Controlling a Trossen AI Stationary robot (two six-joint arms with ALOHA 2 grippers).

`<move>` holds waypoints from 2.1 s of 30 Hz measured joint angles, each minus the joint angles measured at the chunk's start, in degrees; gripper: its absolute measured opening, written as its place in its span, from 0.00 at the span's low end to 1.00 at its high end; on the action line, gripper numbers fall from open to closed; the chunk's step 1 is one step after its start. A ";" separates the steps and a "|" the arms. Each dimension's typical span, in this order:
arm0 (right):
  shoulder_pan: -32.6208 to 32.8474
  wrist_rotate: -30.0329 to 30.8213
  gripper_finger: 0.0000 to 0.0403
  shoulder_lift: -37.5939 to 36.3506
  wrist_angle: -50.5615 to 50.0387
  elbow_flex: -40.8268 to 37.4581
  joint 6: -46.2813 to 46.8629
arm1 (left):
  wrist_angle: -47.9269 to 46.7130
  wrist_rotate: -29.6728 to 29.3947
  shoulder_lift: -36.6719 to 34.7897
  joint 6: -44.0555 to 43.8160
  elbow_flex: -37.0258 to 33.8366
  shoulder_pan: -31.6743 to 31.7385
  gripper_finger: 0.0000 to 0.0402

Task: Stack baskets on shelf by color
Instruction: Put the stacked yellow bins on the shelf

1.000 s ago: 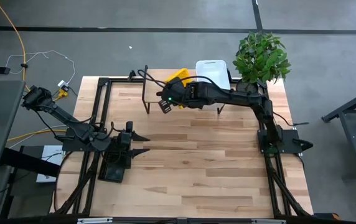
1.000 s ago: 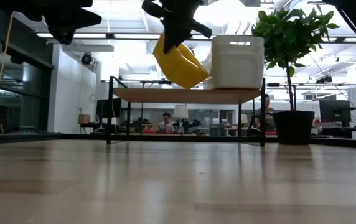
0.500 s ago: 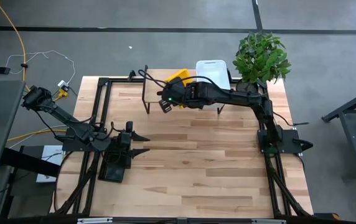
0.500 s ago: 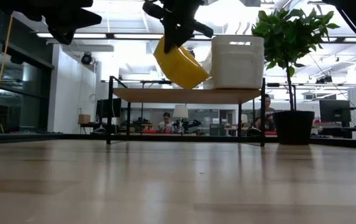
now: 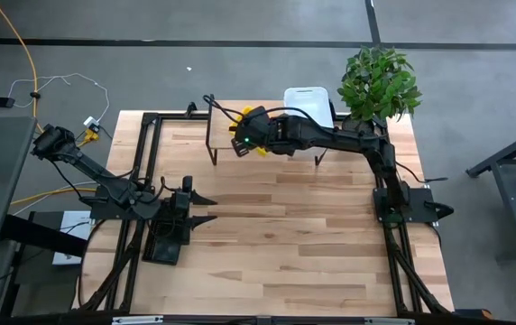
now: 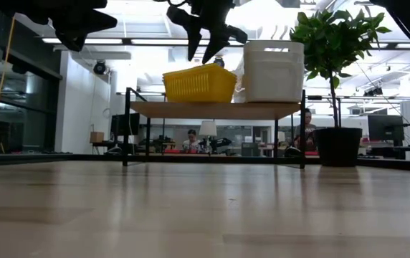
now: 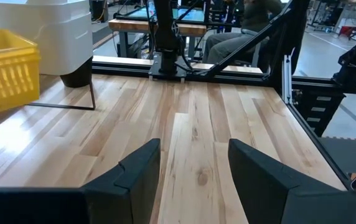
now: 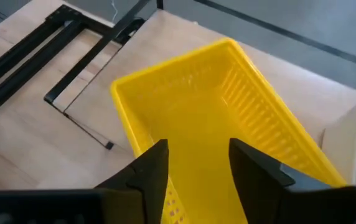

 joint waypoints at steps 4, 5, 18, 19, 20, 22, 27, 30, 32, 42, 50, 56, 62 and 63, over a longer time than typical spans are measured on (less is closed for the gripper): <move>0.05 0.22 0.40 0.00 2.44 0.00 -3.88 | 0.00 0.00 0.01 0.01 0.00 0.00 0.44; 0.23 0.05 0.40 0.00 3.46 0.00 -6.18 | 0.00 0.01 -0.01 0.00 0.00 0.00 0.44; 10.85 0.36 0.34 -0.17 -5.34 3.61 -33.58 | -0.20 0.02 -0.01 0.04 0.00 0.00 0.44; 11.92 0.84 0.30 -0.17 -7.61 3.20 -33.54 | -0.23 0.02 0.00 0.00 0.00 0.00 0.44; 12.91 1.59 0.26 -0.17 -9.58 2.60 -33.03 | -0.25 0.02 -0.01 -0.12 0.00 0.00 0.44; 14.71 4.00 0.16 -0.10 -13.65 1.50 -31.39 | -0.26 0.02 -0.01 -0.81 -0.02 0.00 0.44; 16.32 10.51 0.04 -0.12 -15.13 -2.73 -29.79 | -0.26 0.02 0.00 -0.93 -0.02 0.00 0.44; 15.68 18.46 0.03 -0.09 -13.62 -6.92 -29.68 | -0.26 0.02 -0.01 -0.92 -0.02 0.01 0.44; 14.94 22.78 0.01 -0.07 -12.78 -9.17 -29.65 | -0.26 0.02 -0.01 -0.92 -0.04 0.01 0.44; 11.51 25.67 0.00 -0.08 -7.30 -12.20 -30.41 | -0.44 -0.04 0.01 0.41 -0.04 0.00 0.44; 10.93 20.36 0.00 -0.09 -0.52 -12.20 -33.09 | -0.44 -0.20 0.00 0.13 -0.04 0.01 0.44; 10.49 16.39 0.00 -0.09 6.18 -12.20 -36.00 | -0.44 -0.20 0.01 0.10 -0.04 0.01 0.44; 9.50 14.30 0.00 -0.09 12.41 -12.20 -39.22 | -0.44 -0.20 -0.01 0.13 -0.04 0.02 0.44; 9.31 14.23 0.00 -0.09 13.33 -12.20 -39.87 | -0.44 -0.20 0.01 0.13 -0.04 0.02 0.44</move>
